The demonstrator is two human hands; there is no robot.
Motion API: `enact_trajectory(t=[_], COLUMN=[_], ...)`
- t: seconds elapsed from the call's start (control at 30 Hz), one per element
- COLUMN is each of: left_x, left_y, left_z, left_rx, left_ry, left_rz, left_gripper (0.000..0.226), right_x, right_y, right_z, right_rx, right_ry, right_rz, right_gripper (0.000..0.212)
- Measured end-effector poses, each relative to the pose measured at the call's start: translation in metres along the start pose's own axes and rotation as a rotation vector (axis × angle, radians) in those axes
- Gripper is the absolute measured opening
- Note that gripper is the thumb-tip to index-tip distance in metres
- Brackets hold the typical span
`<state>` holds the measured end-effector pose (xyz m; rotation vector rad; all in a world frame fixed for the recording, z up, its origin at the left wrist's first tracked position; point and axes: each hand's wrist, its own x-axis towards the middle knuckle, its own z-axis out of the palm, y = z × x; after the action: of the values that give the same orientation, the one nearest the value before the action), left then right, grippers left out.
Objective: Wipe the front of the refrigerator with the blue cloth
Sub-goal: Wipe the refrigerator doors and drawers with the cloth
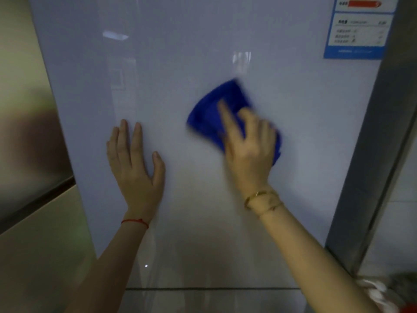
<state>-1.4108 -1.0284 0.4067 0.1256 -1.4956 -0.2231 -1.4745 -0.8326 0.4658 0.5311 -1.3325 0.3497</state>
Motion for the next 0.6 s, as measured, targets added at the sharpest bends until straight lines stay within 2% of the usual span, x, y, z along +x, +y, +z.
enact_trajectory(t=[0.1, 0.17, 0.23, 0.3, 0.37, 0.4, 0.47, 0.6], left_x=[0.001, 0.001, 0.001, 0.001, 0.001, 0.001, 0.001, 0.000], left_y=[-0.001, 0.000, 0.001, 0.002, 0.002, 0.001, 0.000, -0.001], left_z=[-0.002, -0.001, 0.000, 0.001, 0.001, 0.001, 0.002, 0.001], left_rx=[0.004, 0.010, 0.008, 0.009, 0.013, 0.018, 0.022, -0.003], left_ry=[-0.006, -0.007, -0.008, -0.003, 0.000, 0.000, -0.002, -0.016], left_rz=[0.005, 0.006, 0.002, -0.003, 0.001, 0.004, 0.005, -0.011], left_gripper=[0.054, 0.054, 0.054, 0.053, 0.053, 0.053, 0.053, 0.055], right_x=[-0.077, -0.098, -0.082, -0.035, 0.020, 0.040, 0.055, -0.014], right_y=[-0.007, 0.019, 0.053, 0.076, 0.076, 0.067, 0.041, -0.004], right_z=[-0.021, -0.035, -0.038, -0.030, -0.016, -0.008, 0.003, -0.003], right_rx=[0.029, 0.013, -0.017, -0.003, 0.004, -0.010, -0.026, 0.026], right_ry=[-0.151, -0.194, -0.153, -0.066, 0.001, 0.029, 0.045, -0.060], right_rz=[-0.321, -0.390, -0.264, -0.004, 0.212, 0.253, 0.211, -0.125], right_gripper=[0.047, 0.051, 0.052, 0.042, 0.037, 0.037, 0.035, 0.042])
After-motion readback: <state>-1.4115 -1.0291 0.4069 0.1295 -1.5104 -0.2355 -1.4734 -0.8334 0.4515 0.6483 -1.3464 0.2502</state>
